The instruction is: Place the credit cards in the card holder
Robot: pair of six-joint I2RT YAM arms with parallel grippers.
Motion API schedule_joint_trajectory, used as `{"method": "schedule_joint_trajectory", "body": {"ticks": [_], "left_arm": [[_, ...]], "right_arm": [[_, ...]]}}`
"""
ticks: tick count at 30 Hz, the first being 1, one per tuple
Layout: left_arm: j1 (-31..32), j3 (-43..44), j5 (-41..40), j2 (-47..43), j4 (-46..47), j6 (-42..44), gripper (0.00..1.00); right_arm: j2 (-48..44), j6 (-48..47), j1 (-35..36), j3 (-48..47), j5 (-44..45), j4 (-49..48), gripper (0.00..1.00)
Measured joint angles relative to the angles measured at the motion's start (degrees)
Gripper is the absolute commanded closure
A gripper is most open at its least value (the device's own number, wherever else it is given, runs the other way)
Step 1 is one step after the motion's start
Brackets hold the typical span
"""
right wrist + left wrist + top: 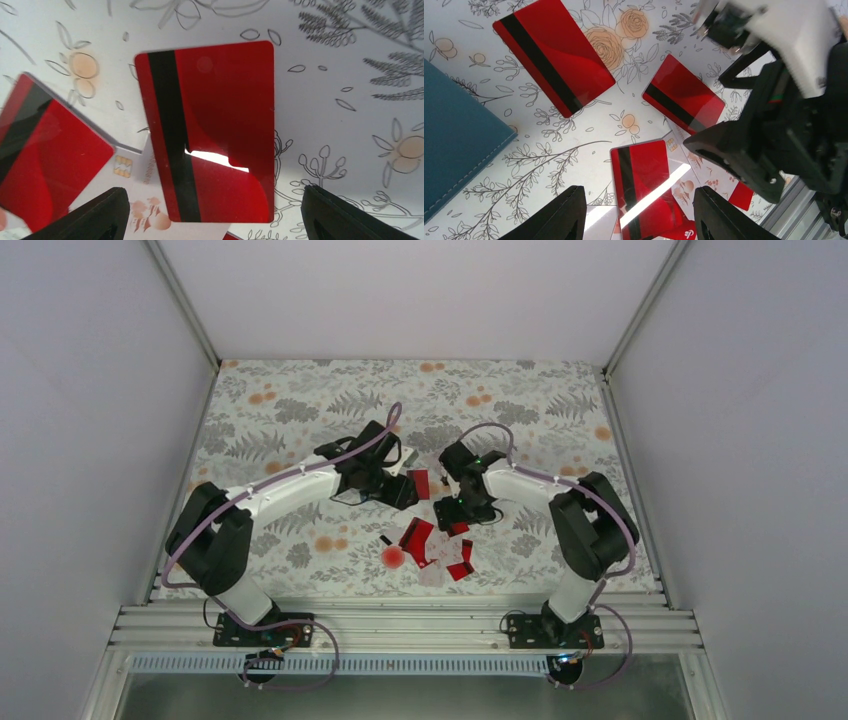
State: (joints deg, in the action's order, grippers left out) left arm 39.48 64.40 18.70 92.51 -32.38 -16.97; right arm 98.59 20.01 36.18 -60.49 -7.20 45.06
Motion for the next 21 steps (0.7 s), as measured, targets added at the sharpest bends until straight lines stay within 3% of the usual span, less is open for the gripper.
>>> {"method": "schedule_joint_trajectory", "body": {"ticks": [6, 11, 21], "left_arm": [[0.00, 0.61, -0.02, 0.00, -0.02, 0.04, 0.45], [0.00, 0.61, -0.11, 0.00, -0.02, 0.02, 0.45], [0.00, 0.55, -0.26, 0.00, -0.02, 0.00, 0.45]], "right_arm": [[2.29, 0.46, 1.31, -0.11, 1.92, 0.44, 0.17], [3.06, 0.85, 2.38, -0.59, 4.09, 0.98, 0.29], [4.68, 2.56, 4.92, -1.95, 4.42, 1.16, 0.44]]}}
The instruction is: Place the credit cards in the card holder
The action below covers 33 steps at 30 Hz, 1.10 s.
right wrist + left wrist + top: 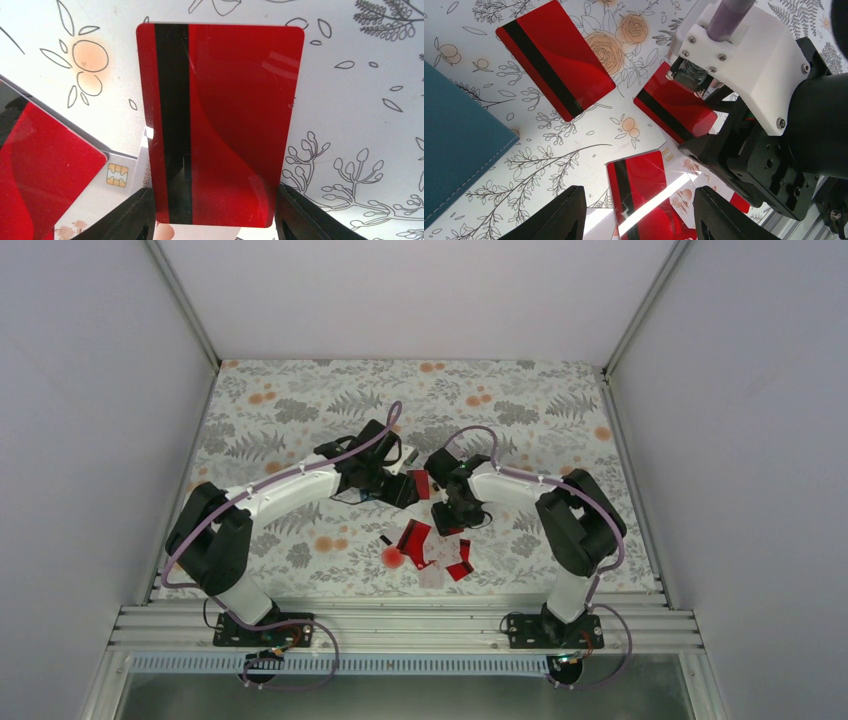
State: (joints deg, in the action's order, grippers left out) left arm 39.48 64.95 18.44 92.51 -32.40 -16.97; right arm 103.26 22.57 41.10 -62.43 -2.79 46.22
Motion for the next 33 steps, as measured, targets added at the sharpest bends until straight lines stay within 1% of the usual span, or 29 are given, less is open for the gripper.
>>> {"method": "schedule_joint_trajectory", "body": {"ticks": [8, 10, 29, 31, 32, 33], "left_arm": [[0.00, -0.02, -0.20, 0.00, 0.02, 0.00, 0.45], [0.00, -0.02, -0.22, 0.00, 0.02, 0.02, 0.45], [0.00, 0.37, -0.20, 0.00, 0.00, -0.07, 0.45], [0.00, 0.39, -0.20, 0.00, 0.02, -0.20, 0.45], [0.00, 0.39, -0.20, 0.00, 0.00, -0.20, 0.45], [0.00, 0.39, -0.20, 0.00, 0.02, -0.20, 0.45]], "right_arm": [[-0.20, 0.79, 0.24, 1.49, 0.24, -1.16, 0.54], [-0.66, 0.96, 0.28, 1.90, 0.28, -1.66, 0.56], [-1.99, 2.49, 0.66, 1.57, -1.73, -1.29, 0.58], [-2.10, 2.51, 0.66, 1.57, -1.70, -0.92, 0.57], [-2.16, 2.51, 0.66, 1.55, -1.73, -0.70, 0.53], [-2.29, 2.60, 0.66, 1.55, -1.75, -0.37, 0.43]]}}
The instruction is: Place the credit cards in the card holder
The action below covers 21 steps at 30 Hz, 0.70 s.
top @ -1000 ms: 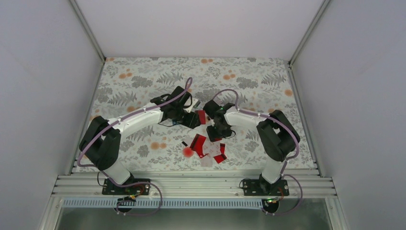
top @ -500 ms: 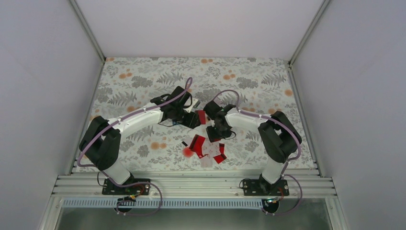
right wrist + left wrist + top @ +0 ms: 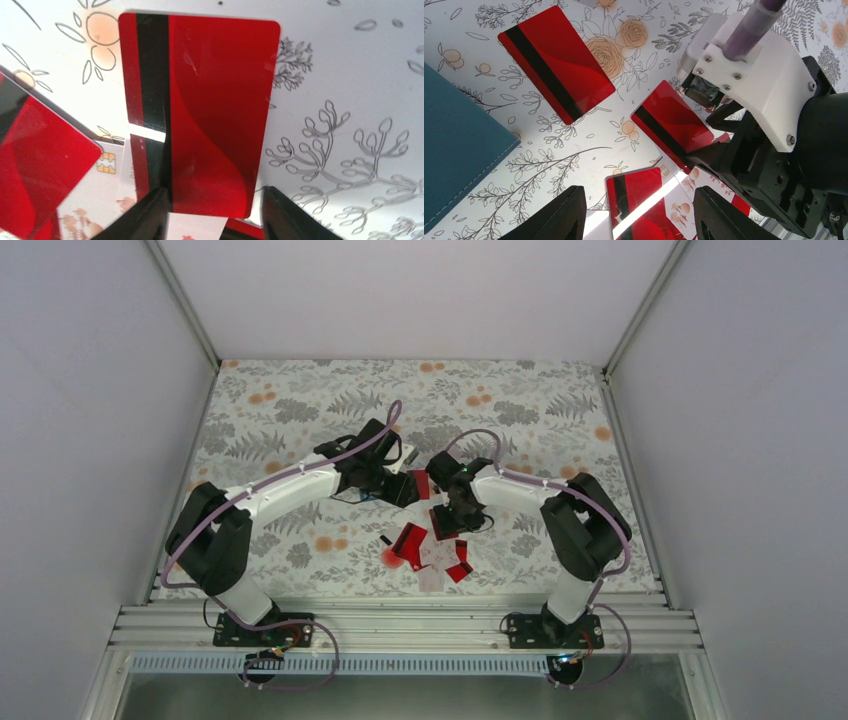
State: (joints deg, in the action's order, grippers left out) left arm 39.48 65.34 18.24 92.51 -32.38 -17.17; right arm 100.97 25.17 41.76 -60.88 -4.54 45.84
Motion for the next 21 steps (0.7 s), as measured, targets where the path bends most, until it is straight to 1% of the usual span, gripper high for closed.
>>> {"method": "schedule_joint_trajectory", "body": {"ticks": [1, 3, 4, 6, 10, 16, 21], "left_arm": [[0.00, 0.00, 0.00, -0.02, 0.00, -0.02, 0.45], [0.00, 0.00, 0.00, -0.02, 0.04, -0.02, 0.45], [0.00, 0.00, 0.00, -0.04, 0.09, -0.02, 0.45], [0.00, 0.00, 0.00, -0.11, 0.22, -0.04, 0.45], [-0.02, -0.02, 0.00, -0.26, 0.22, -0.02, 0.45], [-0.42, -0.02, 0.00, -0.76, 0.15, 0.09, 0.45], [-1.16, -0.02, 0.04, -0.87, 0.15, 0.48, 0.45]], "right_arm": [[-0.17, 0.17, 0.00, 0.00, -0.09, 0.28, 0.35], [-0.59, 0.33, 0.02, -0.28, -0.46, 0.85, 0.25], [-0.66, 0.70, 0.02, -0.52, -0.68, 0.98, 0.22], [-0.66, 0.66, 0.04, -1.27, -1.29, 1.14, 0.20], [-0.20, 1.42, 0.13, -2.64, -1.33, 1.60, 0.21], [3.04, 2.78, 0.79, -4.02, -0.96, 2.69, 0.25], [4.44, 4.55, 2.29, -5.09, 0.55, 4.42, 0.32]]}}
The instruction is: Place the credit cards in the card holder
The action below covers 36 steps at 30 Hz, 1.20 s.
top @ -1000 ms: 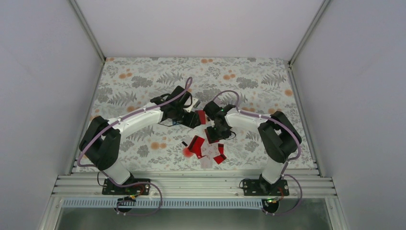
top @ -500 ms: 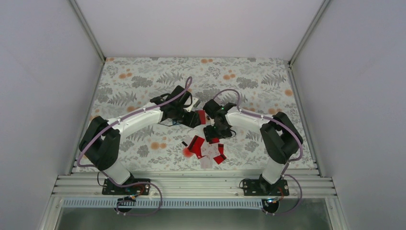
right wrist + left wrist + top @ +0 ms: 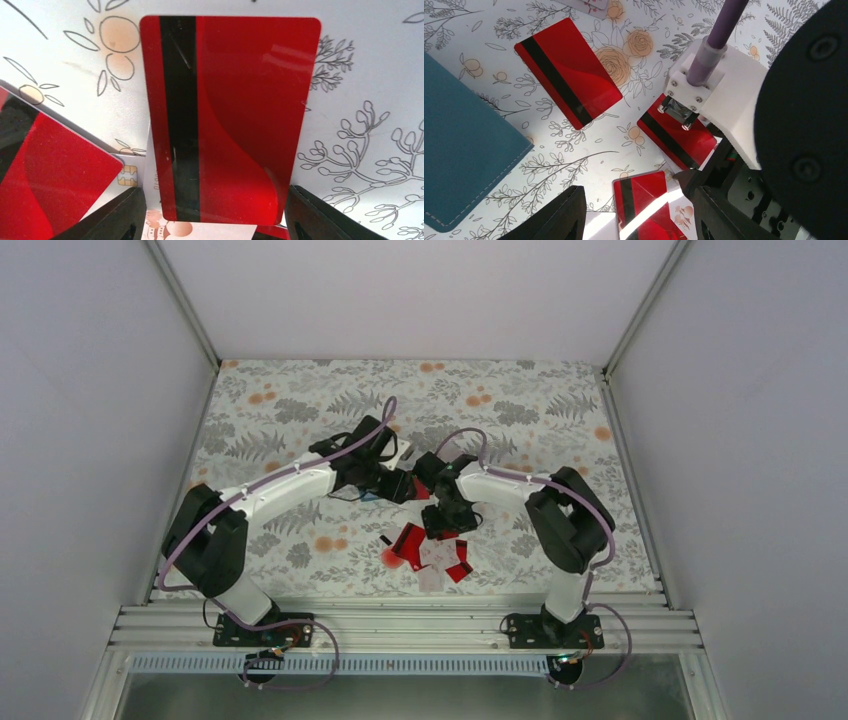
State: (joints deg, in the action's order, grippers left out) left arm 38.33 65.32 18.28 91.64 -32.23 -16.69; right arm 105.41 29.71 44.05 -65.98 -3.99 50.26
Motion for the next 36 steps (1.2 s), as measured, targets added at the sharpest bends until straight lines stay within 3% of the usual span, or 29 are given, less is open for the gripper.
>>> {"method": "schedule_joint_trajectory", "body": {"ticks": [18, 36], "left_arm": [[-3.34, -3.30, 2.86, -2.14, -0.63, 3.41, 0.45], [-4.66, -0.96, 3.69, -2.91, -1.20, 2.89, 0.45]], "right_arm": [[1.07, 7.15, 1.95, 0.31, 1.79, -0.13, 0.50], [-3.04, 8.48, 2.91, 0.20, 8.83, 1.92, 0.51]]}}
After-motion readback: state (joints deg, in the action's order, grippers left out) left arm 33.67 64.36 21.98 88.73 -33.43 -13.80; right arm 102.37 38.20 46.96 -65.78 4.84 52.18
